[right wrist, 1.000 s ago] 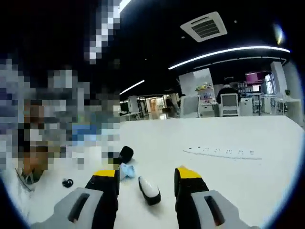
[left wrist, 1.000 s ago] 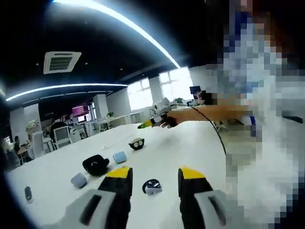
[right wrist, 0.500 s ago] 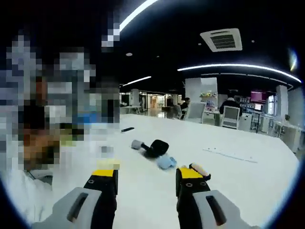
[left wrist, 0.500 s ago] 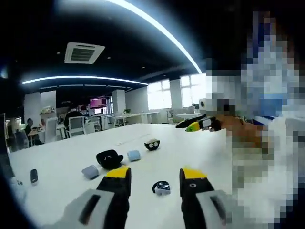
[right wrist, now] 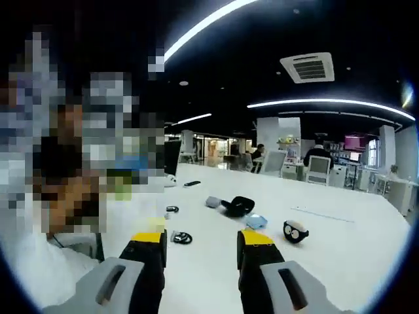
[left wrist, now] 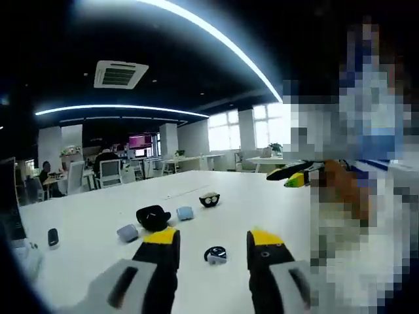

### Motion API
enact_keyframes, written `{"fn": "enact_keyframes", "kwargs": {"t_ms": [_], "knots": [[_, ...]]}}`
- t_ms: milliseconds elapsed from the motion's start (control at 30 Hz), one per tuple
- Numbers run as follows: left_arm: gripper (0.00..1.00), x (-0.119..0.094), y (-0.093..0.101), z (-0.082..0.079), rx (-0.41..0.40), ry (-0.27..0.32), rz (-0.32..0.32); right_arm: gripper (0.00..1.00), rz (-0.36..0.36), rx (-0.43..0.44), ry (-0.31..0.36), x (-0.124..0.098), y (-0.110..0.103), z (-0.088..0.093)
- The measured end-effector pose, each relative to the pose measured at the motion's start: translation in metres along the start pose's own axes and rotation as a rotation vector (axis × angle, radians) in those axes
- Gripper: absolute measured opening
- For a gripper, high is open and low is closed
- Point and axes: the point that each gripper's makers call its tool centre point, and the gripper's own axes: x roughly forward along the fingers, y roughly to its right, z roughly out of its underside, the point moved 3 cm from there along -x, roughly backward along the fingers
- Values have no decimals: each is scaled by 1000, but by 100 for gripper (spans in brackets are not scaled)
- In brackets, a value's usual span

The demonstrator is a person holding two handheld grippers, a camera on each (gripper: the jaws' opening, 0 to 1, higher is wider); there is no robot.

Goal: Pick up the earbuds from the table and place the earbuds into the earbud case

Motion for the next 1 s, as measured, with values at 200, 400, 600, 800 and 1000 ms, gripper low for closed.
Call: {"fn": "enact_keyframes", "kwargs": {"t_ms": [200,400,600,800,1000], "knots": [[43,-9,-10,-3,39,-21,-49,40,-15,-2,6,0,0,-1],[42,-9,-11,-3,18,-4,-44,38,-1,2,1,-5,4,2],[44,-2,-17,-2,113,-23,-79,38,2,-3,5,-7,4,0],[44,31,-41,2,365,-129,-128,38,16,-12,1,-10,9,0],[48,86,-63,14,606,-299,-81,38,22,-1,-12,-9,14,5]]}}
